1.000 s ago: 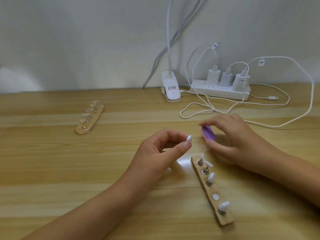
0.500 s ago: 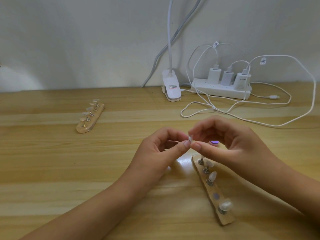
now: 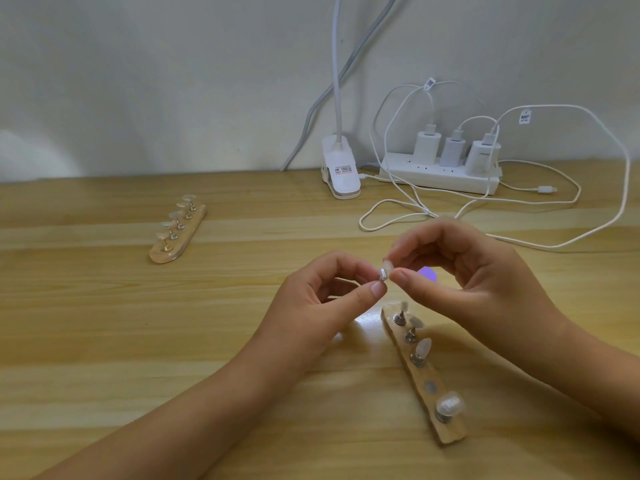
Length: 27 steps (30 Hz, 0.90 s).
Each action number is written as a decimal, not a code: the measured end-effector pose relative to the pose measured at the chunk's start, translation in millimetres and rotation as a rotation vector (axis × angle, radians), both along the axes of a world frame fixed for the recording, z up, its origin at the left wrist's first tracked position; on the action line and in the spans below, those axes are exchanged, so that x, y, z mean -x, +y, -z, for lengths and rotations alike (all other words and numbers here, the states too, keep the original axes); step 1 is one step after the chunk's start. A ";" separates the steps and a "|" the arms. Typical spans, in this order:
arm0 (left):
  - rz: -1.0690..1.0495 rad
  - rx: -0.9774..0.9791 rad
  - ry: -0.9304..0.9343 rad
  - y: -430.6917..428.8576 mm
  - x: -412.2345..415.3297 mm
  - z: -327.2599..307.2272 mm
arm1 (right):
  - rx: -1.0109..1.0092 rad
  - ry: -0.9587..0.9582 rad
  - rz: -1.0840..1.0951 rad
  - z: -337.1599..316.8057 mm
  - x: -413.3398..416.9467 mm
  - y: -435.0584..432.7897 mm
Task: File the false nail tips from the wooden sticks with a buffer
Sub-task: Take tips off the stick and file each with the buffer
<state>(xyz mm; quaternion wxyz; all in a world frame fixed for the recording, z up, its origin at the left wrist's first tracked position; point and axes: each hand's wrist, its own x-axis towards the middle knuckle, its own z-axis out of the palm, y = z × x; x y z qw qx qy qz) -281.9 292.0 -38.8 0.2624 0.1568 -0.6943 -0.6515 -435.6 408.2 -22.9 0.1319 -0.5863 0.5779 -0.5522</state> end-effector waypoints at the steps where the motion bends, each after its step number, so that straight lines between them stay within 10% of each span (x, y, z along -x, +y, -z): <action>1: -0.001 0.002 -0.004 0.2 -0.2 -0.1 | 0.002 0.039 0.003 0.5 0.6 -0.1; 27: -0.074 0.050 0.025 3.7 -1.0 -0.9 | 0.081 0.190 -0.003 5.2 -0.8 -3.1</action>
